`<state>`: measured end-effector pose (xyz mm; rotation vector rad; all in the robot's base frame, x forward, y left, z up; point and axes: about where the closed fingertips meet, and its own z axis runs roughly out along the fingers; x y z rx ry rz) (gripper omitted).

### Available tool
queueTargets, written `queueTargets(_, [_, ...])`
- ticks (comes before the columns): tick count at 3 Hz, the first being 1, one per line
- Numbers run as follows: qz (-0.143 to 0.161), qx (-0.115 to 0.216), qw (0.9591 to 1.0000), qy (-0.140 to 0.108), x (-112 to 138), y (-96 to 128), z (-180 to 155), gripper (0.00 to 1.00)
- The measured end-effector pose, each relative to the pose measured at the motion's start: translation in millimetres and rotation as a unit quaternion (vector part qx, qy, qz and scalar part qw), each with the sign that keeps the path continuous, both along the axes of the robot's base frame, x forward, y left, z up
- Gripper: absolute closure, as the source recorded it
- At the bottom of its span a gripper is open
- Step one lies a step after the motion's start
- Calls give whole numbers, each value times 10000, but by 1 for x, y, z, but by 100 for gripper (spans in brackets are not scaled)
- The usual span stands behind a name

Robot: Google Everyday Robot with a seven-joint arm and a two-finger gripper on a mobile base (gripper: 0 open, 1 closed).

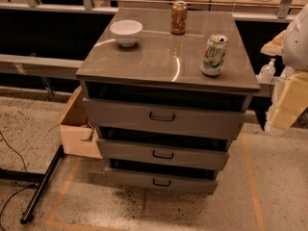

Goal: Place orange can into white bowl

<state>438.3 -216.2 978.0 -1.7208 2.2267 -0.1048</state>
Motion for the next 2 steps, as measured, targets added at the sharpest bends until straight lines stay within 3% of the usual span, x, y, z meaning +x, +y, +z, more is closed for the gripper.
queueTargets(1, [-61, 14, 9999, -90, 3, -1, 3, 0])
queueTargets(2, [-351, 381, 9977, -427, 29, -20, 10, 0])
